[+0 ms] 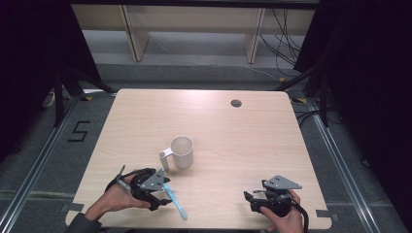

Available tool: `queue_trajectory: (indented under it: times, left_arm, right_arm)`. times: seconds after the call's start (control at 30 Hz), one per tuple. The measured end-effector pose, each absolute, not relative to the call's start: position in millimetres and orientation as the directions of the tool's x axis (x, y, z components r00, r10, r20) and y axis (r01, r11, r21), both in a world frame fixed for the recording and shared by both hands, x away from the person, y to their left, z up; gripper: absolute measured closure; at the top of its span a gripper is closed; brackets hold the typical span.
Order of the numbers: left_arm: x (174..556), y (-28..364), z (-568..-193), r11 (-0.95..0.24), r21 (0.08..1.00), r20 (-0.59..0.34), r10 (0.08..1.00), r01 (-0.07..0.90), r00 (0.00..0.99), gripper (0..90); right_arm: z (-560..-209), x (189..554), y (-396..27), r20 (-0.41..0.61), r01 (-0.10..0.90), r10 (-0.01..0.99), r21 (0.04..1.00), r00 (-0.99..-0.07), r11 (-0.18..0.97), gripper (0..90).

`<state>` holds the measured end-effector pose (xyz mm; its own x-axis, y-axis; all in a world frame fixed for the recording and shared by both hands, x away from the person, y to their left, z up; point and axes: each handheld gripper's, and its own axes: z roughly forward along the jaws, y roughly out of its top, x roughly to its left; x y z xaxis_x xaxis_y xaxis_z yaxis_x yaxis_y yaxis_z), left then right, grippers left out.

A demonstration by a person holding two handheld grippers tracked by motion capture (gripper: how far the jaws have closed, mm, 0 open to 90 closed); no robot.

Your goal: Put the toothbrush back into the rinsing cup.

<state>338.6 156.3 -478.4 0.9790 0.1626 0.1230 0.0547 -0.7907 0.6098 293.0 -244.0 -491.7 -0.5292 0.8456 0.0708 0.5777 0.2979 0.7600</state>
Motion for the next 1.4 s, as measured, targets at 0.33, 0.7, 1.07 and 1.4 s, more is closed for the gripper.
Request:
queue_trajectory:
  times: [0.33,0.7,1.07,1.4]
  left_arm:
    - [349.1,148.9,-478.5,-0.817,0.574,0.081,0.122,0.054,0.989,41.7]
    - [360.5,147.0,-476.9,-0.866,0.499,0.083,0.073,0.022,0.994,44.8]
    - [369.1,141.2,-485.3,-0.895,0.445,0.055,0.024,-0.003,0.998,49.0]
    - [363.6,139.2,-484.5,-0.922,0.385,0.076,-0.003,-0.032,0.997,64.3]
  right_arm:
    - [-491.3,292.7,-243.8,0.070,0.580,0.846,0.758,-0.528,0.299,21.3]
    - [-491.6,293.2,-243.6,0.089,0.588,0.845,0.757,-0.527,0.286,21.5]
    - [-491.4,292.0,-241.9,0.113,0.605,0.845,0.748,-0.522,0.274,21.9]
    - [-491.3,293.7,-243.2,0.092,0.583,0.839,0.759,-0.536,0.290,22.3]
